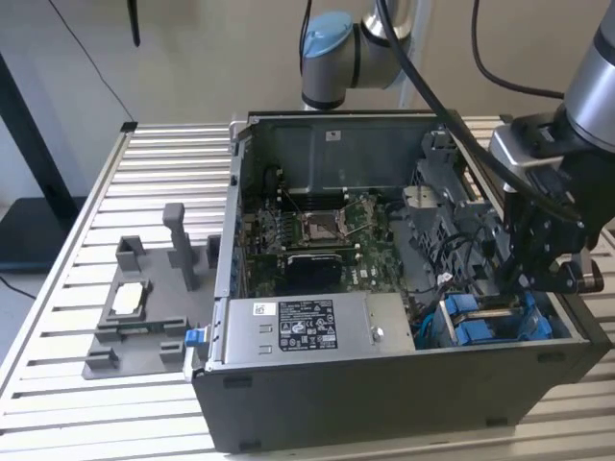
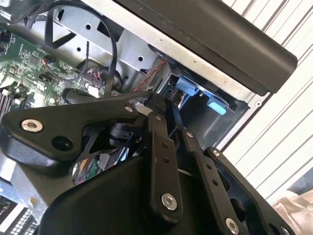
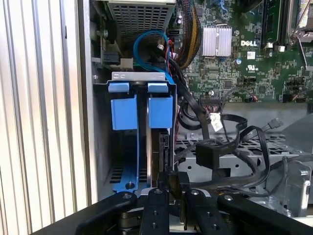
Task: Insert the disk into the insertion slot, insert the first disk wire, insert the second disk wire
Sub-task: 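Insert the first disk wire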
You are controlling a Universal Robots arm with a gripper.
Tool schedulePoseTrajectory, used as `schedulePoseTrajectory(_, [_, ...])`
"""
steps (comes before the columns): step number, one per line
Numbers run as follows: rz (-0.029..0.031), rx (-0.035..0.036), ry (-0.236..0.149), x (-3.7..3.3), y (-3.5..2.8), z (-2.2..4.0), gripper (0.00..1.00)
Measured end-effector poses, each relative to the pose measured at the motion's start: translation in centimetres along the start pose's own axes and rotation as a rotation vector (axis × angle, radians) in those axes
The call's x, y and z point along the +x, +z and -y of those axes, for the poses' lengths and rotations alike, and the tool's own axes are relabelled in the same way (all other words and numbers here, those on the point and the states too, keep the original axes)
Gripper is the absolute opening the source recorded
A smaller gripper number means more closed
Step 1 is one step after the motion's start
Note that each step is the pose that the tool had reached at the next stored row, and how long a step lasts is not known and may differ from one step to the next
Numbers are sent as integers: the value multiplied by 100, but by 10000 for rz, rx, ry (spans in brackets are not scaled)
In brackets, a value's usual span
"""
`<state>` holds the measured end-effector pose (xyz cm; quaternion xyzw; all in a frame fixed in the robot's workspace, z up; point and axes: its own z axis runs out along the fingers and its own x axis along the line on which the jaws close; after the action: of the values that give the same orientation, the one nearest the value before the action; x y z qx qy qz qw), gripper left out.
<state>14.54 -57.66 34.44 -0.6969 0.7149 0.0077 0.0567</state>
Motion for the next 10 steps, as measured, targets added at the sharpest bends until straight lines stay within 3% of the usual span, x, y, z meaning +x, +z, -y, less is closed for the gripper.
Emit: schedulePoseTrajectory(10, [-12, 13, 141, 4, 40, -6, 19])
